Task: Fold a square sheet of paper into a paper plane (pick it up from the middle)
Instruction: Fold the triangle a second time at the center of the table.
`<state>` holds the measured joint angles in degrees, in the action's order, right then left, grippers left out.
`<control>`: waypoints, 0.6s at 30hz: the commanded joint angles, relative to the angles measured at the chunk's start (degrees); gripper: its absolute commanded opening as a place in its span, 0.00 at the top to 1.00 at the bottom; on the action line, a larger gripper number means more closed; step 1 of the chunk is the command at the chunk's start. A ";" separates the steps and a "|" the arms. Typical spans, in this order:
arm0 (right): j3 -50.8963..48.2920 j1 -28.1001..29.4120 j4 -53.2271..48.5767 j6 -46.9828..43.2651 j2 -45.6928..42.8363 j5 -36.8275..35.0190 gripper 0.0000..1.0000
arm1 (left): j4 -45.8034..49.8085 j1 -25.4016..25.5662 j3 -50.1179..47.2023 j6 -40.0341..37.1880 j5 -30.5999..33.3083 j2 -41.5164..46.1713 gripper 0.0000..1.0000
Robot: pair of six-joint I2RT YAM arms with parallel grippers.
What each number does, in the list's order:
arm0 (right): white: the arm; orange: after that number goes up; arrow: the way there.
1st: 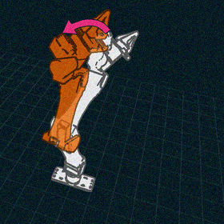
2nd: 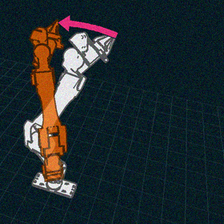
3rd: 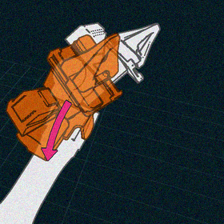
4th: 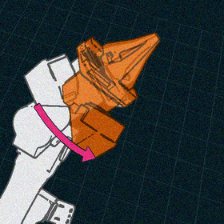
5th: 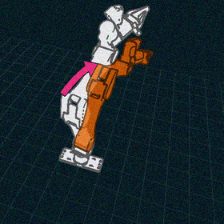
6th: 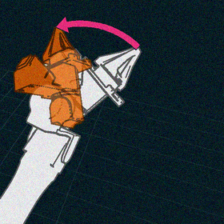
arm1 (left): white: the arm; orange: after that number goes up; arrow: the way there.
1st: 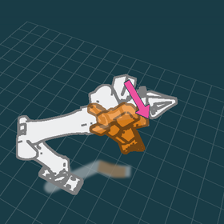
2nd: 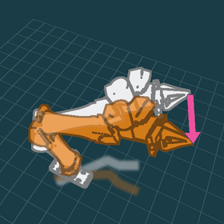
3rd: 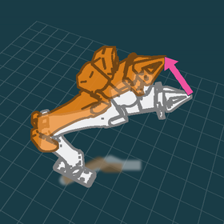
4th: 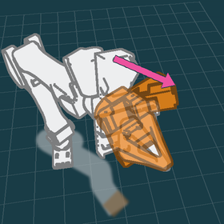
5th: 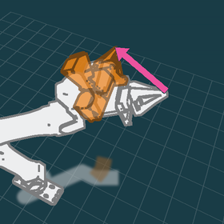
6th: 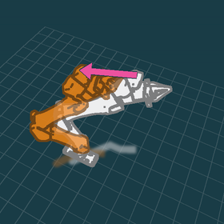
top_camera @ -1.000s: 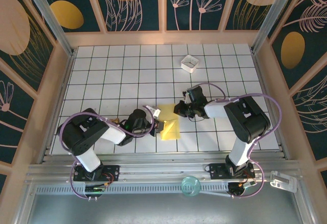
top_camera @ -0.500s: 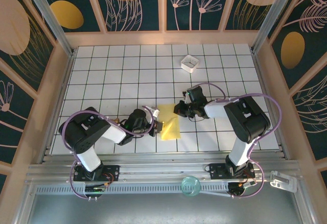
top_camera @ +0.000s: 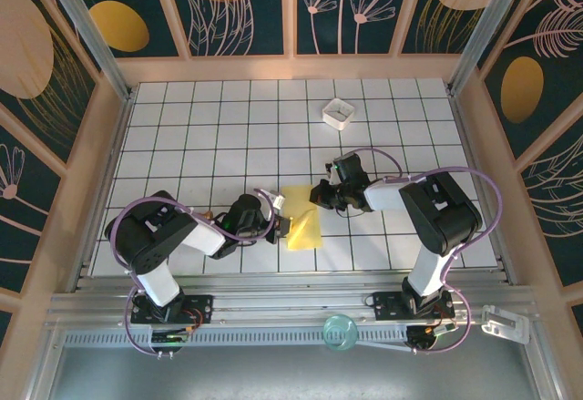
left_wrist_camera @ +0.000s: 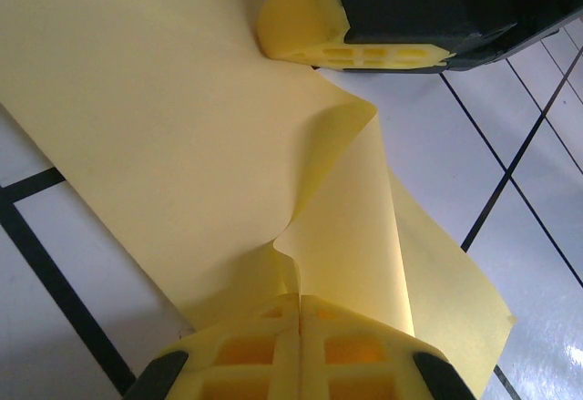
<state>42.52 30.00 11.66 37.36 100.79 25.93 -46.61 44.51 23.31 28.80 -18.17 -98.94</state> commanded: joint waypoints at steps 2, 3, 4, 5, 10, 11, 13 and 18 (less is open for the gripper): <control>-1.19 0.06 -3.97 -1.76 1.86 -4.48 0.98 | 2.84 -0.41 0.86 -0.51 0.68 -0.07 1.00; -1.22 0.06 -3.92 -1.77 1.77 -4.49 0.98 | 2.84 -0.39 0.86 -0.50 0.70 -0.12 1.00; -1.28 0.01 -3.93 -1.77 1.72 -4.49 0.98 | 2.93 -0.39 0.77 -0.42 0.68 -0.04 1.00; -1.25 0.06 -3.91 -1.72 1.76 -4.47 0.98 | 2.93 -0.41 0.64 -0.41 0.68 0.04 1.00; -1.38 0.06 -3.93 -1.76 1.80 -4.49 0.98 | 2.69 -0.39 0.42 0.03 0.58 0.41 1.00; -1.33 0.06 -3.94 -1.74 1.78 -4.44 0.98 | 2.58 -0.41 0.32 0.07 0.58 0.40 1.00; -1.40 0.06 -3.93 -1.77 1.73 -4.55 0.98 | 2.82 -0.39 0.40 0.03 0.60 0.41 1.00; -1.34 0.07 -3.84 -1.68 1.76 -4.49 0.98 | 3.27 -0.39 0.75 -0.05 0.62 0.41 1.00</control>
<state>42.52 30.00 11.66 37.36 100.79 25.93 -46.11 44.51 23.40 28.80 -18.06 -98.74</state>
